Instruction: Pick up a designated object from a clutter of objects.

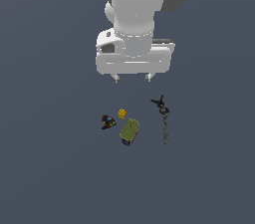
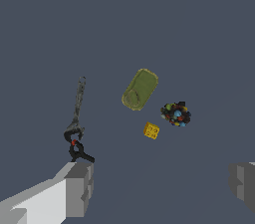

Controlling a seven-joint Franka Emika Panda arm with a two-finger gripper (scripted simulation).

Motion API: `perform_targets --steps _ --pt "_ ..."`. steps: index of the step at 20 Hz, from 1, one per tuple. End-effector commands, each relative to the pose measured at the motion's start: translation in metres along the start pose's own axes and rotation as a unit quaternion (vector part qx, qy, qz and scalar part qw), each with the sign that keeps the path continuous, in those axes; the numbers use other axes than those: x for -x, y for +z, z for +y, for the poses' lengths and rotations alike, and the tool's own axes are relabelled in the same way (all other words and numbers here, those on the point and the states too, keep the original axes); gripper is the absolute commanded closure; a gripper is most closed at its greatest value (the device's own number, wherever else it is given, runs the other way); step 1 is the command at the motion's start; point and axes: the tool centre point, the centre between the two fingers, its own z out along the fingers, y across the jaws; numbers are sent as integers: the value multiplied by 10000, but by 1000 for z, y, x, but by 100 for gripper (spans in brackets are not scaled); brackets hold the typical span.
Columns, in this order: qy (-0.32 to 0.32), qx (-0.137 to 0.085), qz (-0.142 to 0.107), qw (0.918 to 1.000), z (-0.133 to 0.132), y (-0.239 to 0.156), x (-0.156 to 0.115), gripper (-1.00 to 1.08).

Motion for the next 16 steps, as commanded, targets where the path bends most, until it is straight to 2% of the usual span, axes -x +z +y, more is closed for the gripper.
perform_targets --steps 1,8,16 --pt "25 -2 -3 10000 1 4 0 -92" --pt "236 -7 2 9997 6 33 -2 -92" --pt "708 -8 13 9975 17 95 0 -92"
